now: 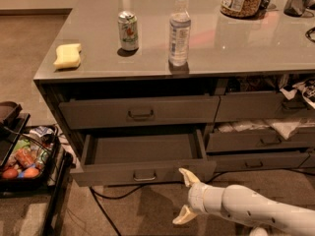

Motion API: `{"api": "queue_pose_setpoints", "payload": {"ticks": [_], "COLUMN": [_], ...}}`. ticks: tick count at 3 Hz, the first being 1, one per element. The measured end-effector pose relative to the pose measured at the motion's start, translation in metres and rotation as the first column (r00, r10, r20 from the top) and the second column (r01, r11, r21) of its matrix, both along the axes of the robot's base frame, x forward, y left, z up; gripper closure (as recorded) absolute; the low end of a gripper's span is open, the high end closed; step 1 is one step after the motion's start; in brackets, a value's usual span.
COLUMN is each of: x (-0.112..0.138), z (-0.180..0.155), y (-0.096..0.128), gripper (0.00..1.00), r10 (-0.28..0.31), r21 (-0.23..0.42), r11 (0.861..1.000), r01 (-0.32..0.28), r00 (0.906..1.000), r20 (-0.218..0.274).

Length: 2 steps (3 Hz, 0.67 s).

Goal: Open middle drawer

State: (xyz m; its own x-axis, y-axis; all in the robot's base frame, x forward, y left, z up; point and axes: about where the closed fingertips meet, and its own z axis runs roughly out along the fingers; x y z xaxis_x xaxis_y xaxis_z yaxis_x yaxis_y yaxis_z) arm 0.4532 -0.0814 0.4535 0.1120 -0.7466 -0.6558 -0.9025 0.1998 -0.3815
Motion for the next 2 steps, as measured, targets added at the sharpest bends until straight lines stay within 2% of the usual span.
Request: {"api": "queue_pose_setpoints", "payload": {"ticks": [1, 2], "x": [0.028, 0.076], "z": [-0.003, 0.01], "y": [0.009, 0.015], "gripper": [0.0, 0.0], "r10": [0.027, 0.063], "r21": [-0.025, -0.061], "r11": [0.999, 0.997], "r01": [-0.026, -0.054], "r00": [0.998, 0.9876], "r20": [0.057, 0.144]}}
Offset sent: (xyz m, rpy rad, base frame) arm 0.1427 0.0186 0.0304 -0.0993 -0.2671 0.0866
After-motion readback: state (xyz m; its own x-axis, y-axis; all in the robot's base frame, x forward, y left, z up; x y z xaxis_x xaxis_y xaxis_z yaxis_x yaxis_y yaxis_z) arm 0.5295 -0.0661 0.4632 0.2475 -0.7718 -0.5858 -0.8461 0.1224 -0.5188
